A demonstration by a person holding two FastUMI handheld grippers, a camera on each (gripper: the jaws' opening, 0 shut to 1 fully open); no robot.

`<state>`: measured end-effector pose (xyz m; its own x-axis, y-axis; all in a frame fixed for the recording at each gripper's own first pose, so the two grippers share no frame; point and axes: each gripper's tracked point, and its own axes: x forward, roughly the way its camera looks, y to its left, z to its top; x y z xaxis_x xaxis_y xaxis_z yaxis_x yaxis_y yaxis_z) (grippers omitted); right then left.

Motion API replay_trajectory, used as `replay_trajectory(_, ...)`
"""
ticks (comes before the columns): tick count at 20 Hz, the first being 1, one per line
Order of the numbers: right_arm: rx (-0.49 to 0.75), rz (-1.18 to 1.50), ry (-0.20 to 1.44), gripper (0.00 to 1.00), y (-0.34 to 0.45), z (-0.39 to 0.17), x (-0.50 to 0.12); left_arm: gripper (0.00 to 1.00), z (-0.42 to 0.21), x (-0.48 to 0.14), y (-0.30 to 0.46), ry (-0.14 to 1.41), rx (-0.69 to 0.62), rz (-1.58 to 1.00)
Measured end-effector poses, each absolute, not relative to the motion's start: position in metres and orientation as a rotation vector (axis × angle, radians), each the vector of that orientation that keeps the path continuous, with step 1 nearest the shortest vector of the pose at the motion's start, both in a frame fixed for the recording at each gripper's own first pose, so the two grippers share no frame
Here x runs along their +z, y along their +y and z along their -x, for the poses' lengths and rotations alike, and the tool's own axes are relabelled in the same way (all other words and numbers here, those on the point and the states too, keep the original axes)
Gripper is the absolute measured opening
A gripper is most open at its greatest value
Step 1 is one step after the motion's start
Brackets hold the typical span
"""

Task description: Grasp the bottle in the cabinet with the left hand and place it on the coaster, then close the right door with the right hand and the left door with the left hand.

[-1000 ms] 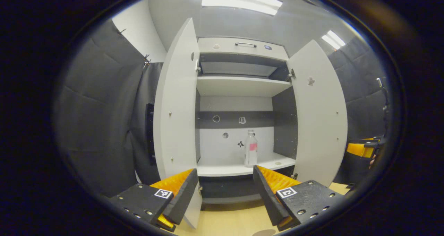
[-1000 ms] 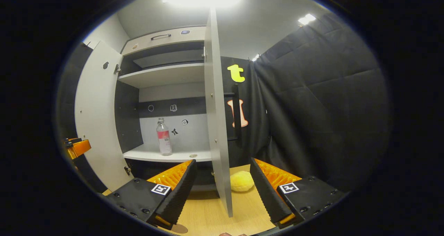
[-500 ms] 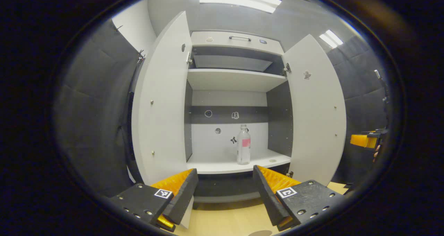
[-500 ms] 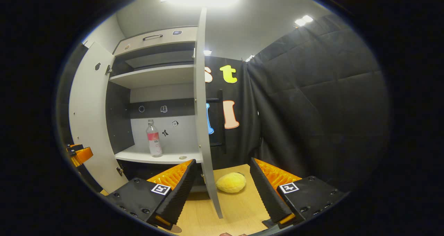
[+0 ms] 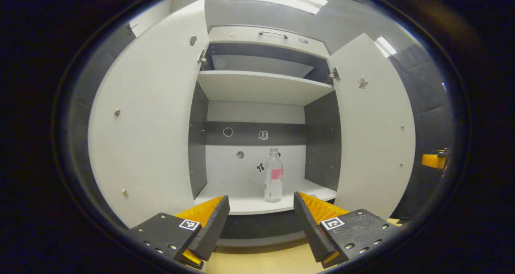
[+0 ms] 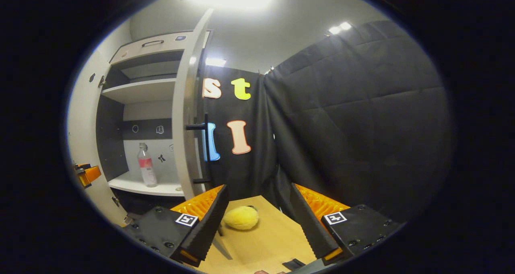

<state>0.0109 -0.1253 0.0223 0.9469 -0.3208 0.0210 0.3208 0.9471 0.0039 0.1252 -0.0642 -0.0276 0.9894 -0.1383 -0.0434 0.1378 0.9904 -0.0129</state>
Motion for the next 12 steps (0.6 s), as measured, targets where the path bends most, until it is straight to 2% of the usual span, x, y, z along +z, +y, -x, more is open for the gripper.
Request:
replay_trajectory(1,-0.348,-0.003,-0.025,0.98,-0.135,-0.014,0.025,0.99,-0.140,-0.026,-0.068,0.044,-0.142,0.011)
replay_trajectory(2,-0.366,-0.008,-0.030,0.98,-0.144,-0.016,0.027,0.93,-0.155,-0.027,-0.072,0.047,-0.140,0.007)
replay_trajectory(5,-0.423,-0.019,-0.043,0.98,-0.174,-0.024,0.029,0.93,-0.200,-0.031,-0.080,0.061,-0.133,-0.003)
replay_trajectory(6,-0.440,-0.024,-0.048,0.98,-0.183,-0.025,0.029,0.98,-0.214,-0.034,-0.083,0.066,-0.136,0.002)
replay_trajectory(7,-0.455,-0.029,-0.053,0.98,-0.190,-0.027,0.030,0.99,-0.230,-0.036,-0.086,0.075,-0.136,0.009)
replay_trajectory(8,-0.469,-0.033,-0.057,0.98,-0.198,-0.029,0.030,0.93,-0.242,-0.039,-0.088,0.082,-0.136,0.016)
replay_trajectory(10,-0.501,-0.034,-0.062,0.98,-0.212,-0.033,0.029,0.93,-0.267,-0.042,-0.092,0.096,-0.131,0.030)
replay_trajectory(11,-0.518,-0.034,-0.063,0.98,-0.219,-0.037,0.026,0.99,-0.278,-0.046,-0.095,0.104,-0.132,0.038)
replay_trajectory(12,-0.535,-0.036,-0.063,0.98,-0.226,-0.038,0.024,0.99,-0.291,-0.053,-0.098,0.112,-0.135,0.043)
